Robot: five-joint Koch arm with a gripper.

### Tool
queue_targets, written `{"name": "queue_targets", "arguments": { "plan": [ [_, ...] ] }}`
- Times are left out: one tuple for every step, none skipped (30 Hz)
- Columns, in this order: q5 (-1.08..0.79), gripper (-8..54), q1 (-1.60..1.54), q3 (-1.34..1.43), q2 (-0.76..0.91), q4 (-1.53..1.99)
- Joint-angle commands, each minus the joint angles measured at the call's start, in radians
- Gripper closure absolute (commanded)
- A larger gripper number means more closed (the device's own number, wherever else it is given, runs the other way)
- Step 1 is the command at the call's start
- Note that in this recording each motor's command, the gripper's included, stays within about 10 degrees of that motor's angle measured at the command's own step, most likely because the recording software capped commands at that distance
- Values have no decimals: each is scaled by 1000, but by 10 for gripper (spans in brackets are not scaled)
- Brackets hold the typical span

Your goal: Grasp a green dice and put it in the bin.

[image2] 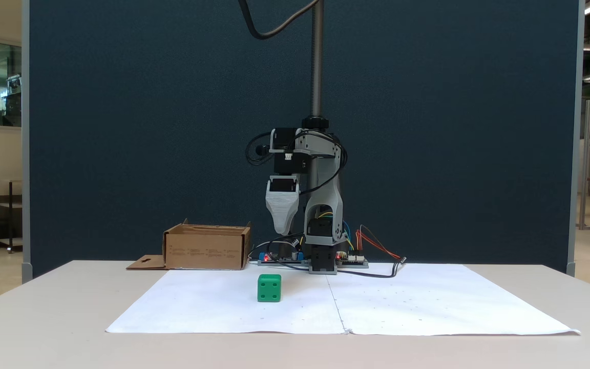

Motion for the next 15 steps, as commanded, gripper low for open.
{"name": "queue_targets", "arguments": {
  "plan": [
    [-91, 5, 12, -77, 2, 17],
    [-91, 7, 15, -87, -11, 17],
    [-89, 7, 18, -97, -20, 17],
    [-89, 8, 20, -106, -29, 17],
    [-87, 8, 23, -115, -37, 17],
    [-87, 8, 28, -123, -48, 17],
    [-87, 8, 31, -130, -57, 17],
    [-87, 8, 32, -137, -66, 17],
    [-87, 8, 34, -144, -75, 15],
    [-86, 8, 35, -146, -86, 15],
    [-84, 6, 35, -149, -97, 15],
    [-84, 5, 35, -155, -106, 15],
    [-83, 5, 35, -163, -120, 15],
    [-83, 5, 35, -169, -127, 15],
    [-83, 5, 35, -173, -140, 15]
  ]
}}
